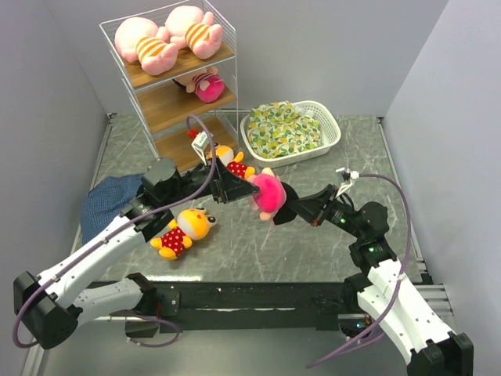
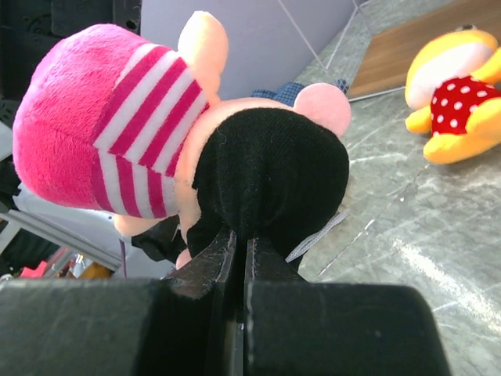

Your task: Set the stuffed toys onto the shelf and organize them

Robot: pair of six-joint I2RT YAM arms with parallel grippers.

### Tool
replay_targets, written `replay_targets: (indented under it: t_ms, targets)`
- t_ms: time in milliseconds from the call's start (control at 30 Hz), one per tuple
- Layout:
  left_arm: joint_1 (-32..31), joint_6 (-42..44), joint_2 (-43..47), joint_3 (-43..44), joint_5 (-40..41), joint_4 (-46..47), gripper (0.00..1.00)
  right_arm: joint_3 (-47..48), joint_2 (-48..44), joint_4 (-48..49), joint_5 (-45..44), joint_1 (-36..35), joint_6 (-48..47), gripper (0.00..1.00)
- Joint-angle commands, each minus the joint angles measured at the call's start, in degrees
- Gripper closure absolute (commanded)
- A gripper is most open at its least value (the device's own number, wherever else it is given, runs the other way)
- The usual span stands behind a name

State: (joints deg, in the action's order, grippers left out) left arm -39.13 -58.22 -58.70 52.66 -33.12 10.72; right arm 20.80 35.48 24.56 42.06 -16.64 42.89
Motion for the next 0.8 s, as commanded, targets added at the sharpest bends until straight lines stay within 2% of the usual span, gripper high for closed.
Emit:
replay_targets:
  t_ms: [0, 333, 500, 633, 767]
  targets:
    - [-1.12, 0.03, -0.80, -0.28, 1.22, 1.94, 0.31, -0.93, -0.77, 4.71, -1.98, -0.32, 1.67, 1.00]
    - [-1.73, 3.72, -0.72, 1.12, 4.73, -4.12, 0.27, -1.46, -2.35, 2.95, -5.67, -0.32, 1.14, 1.00]
    - [-1.73, 6.01, 0.95, 1.39, 8.24, -8.17, 0.20, -1.46, -3.14, 2.43, -6.55, -0.32, 1.31, 1.00]
    - [-1.73, 5.40, 1.22, 1.04, 6.67, -5.55, 0.21, -1.64, -3.14, 2.60, -6.64, -0.32, 1.49, 1.00]
    - [-1.82, 3.64, -0.10, 1.04, 4.13, -1.95, 0.26, -1.99, -2.44, 3.21, -6.38, -0.32, 2.02, 1.00]
